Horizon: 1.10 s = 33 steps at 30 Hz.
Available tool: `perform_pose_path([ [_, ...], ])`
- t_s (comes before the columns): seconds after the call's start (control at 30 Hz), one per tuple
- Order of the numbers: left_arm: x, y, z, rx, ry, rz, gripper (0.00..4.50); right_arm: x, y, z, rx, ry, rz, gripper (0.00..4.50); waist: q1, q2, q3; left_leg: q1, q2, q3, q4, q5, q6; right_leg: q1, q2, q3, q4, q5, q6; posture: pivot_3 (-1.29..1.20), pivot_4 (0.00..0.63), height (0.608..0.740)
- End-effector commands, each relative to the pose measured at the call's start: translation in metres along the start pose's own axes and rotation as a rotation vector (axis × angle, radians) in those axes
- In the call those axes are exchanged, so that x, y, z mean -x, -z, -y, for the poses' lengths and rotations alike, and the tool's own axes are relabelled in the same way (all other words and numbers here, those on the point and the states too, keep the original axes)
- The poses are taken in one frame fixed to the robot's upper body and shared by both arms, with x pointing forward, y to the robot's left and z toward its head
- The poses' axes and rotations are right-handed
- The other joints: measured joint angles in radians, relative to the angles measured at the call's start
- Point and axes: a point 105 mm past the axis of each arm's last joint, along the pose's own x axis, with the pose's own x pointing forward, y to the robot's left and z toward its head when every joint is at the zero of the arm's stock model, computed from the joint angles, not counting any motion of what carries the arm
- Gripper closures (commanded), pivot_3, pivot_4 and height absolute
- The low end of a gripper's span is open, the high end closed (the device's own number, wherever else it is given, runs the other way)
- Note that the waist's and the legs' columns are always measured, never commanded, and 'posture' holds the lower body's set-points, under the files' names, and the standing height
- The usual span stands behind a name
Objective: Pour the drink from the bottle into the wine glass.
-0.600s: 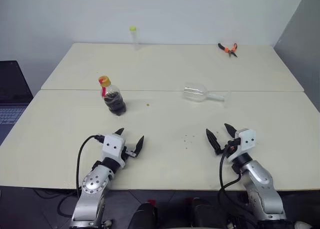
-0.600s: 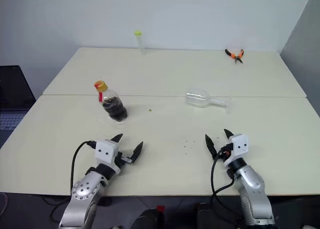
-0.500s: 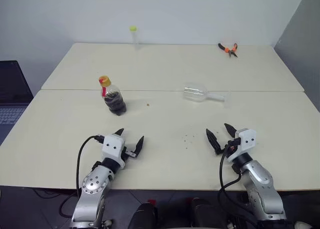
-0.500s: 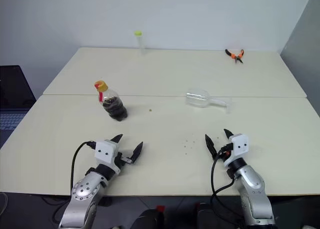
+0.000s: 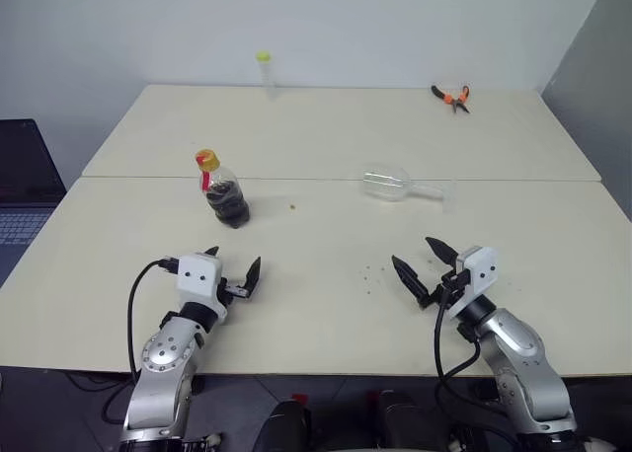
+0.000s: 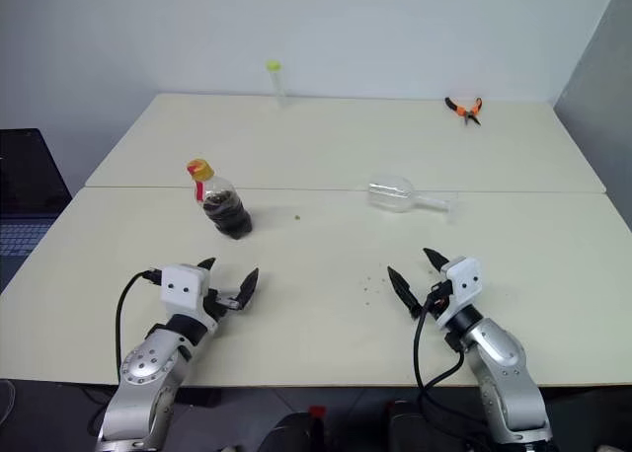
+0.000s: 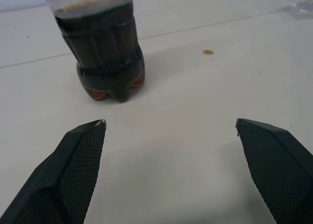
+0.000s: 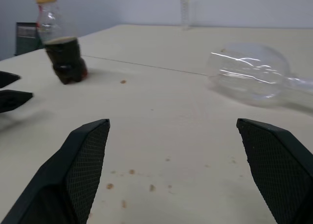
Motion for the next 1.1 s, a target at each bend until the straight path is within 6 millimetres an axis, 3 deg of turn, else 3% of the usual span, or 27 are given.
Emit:
perform_pose_path([
  [0.03, -0.002, -0.024, -0.004, 0.039, -0.022, 0.095, 0.0, -0.003, -0.026, -0.017, 0.011, -0.132, 0.05, 0.06, 0.0, 0.0, 0.0, 0.0, 0.0, 0.0, 0.0, 0.0, 0.0, 0.0, 0.0, 0.0, 0.0, 0.0, 0.0, 0.0, 0.15, 0.74],
  [0.17, -0.006, -0.029, -0.009, 0.082, -0.032, 0.118, 0.0, -0.003, -0.028, -0.027, 0.053, -0.238, 0.012, 0.06, 0.0, 0.0, 0.0, 0.0, 0.0, 0.0, 0.0, 0.0, 0.0, 0.0, 0.0, -0.001, 0.0, 0.0, 0.0, 0.0, 0.15, 0.74],
  [0.33, -0.008, -0.021, -0.019, 0.038, -0.039, 0.05, 0.0, -0.003, -0.029, -0.029, 0.055, -0.291, -0.011, 0.06, 0.0, 0.0, 0.0, 0.0, 0.0, 0.0, 0.0, 0.0, 0.0, 0.001, 0.0, -0.001, 0.0, 0.0, 0.0, 0.0, 0.15, 0.74],
  [0.57, -0.012, -0.031, -0.034, 0.039, -0.056, 0.112, 0.0, -0.005, -0.03, -0.032, 0.069, -0.331, -0.021, 0.06, 0.001, 0.0, 0.0, 0.0, 0.0, 0.0, 0.0, 0.0, 0.0, 0.001, 0.0, -0.001, 0.0, 0.0, 0.0, 0.0, 0.15, 0.74],
  [0.73, -0.024, -0.03, -0.04, -0.038, -0.073, 0.111, 0.0, -0.009, -0.03, -0.034, 0.08, -0.344, -0.019, 0.06, 0.001, 0.0, 0.0, 0.0, 0.0, 0.0, 0.001, 0.0, 0.0, 0.001, 0.0, -0.002, 0.0, 0.0, 0.0, 0.0, 0.15, 0.74],
  [0.83, -0.034, -0.028, -0.036, 0.018, 0.009, 0.115, 0.0, -0.012, -0.031, -0.033, 0.09, -0.343, -0.016, 0.06, 0.001, 0.0, 0.0, 0.0, 0.0, 0.0, 0.001, 0.0, 0.0, 0.001, 0.0, -0.003, 0.0, 0.0, 0.0, 0.0, 0.15, 0.74],
  [1.1, -0.064, -0.035, -0.046, 0.07, 0.031, 0.15, 0.0, -0.014, -0.031, -0.032, 0.103, -0.333, -0.017, 0.06, 0.001, -0.001, 0.0, -0.001, -0.001, 0.0, 0.002, 0.0, 0.0, 0.001, 0.0, -0.004, 0.0, 0.0, 0.0, 0.0, 0.15, 0.74],
])
